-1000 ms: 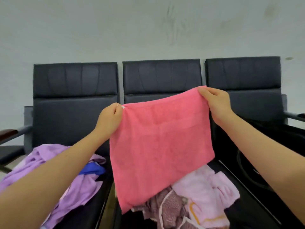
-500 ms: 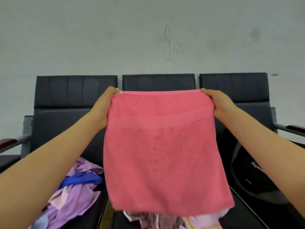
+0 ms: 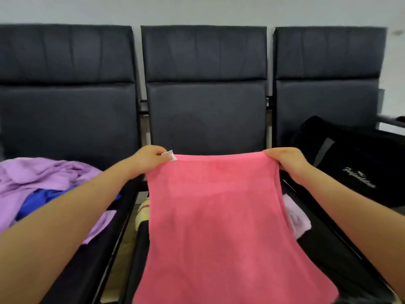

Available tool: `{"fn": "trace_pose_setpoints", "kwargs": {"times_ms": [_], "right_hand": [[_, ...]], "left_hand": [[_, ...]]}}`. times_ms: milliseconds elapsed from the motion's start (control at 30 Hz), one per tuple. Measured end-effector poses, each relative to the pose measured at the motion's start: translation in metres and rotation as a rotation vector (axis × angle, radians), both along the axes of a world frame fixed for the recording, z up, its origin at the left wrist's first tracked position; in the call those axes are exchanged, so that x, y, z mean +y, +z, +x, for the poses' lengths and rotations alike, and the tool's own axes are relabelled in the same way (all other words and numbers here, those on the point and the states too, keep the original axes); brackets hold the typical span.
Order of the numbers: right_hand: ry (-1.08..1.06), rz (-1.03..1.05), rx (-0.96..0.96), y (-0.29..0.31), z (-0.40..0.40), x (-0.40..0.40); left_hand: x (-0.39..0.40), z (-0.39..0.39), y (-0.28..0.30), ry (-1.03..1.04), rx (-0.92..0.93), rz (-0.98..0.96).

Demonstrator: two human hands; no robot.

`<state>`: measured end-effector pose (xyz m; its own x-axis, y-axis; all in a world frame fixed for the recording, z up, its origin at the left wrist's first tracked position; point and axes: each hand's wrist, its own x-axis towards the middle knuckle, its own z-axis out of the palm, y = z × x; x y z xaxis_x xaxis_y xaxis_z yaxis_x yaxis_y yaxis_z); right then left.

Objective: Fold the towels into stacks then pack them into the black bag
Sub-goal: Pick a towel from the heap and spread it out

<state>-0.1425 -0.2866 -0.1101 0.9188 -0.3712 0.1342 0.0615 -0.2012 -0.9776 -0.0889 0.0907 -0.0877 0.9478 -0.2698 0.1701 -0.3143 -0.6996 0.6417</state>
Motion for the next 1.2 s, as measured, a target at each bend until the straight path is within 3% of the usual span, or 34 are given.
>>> {"fn": "trace_pose_setpoints", "kwargs": {"times_ms": [133,333,533,700,867,1000,1200], "right_hand": [[-0.053,-0.055,-0.072,-0.032,0.022,-0.001],[-0.213,-0.295,-0.125,-0.05,0.07,0.0],[-0.158,-0.45,0.199,-0.09,0.086,0.008],[-0.261,-0.498,0.176,-0.077,0.05,0.01],[-0.154,-0.466,0.092,-0.061,-0.014,0.026],[0.011,-0.618,0.054,-0.07,-0.075,0.042],[0.276,-0.799,-0.012,-0.064,-0.142,0.059]], "left_hand": [[-0.017,0.029,-0.038,0.093,-0.084,0.045],[-0.033,0.063,-0.06,0.23,-0.226,0.15],[-0.033,0.061,-0.095,0.271,-0.15,0.346],[-0.028,0.025,-0.092,0.311,-0.164,0.202],[-0.048,-0.036,-0.074,0.104,-0.254,0.004],[-0.075,-0.09,-0.068,-0.08,-0.271,-0.062],[-0.07,-0.172,-0.089,-0.485,-0.182,0.167]]}}
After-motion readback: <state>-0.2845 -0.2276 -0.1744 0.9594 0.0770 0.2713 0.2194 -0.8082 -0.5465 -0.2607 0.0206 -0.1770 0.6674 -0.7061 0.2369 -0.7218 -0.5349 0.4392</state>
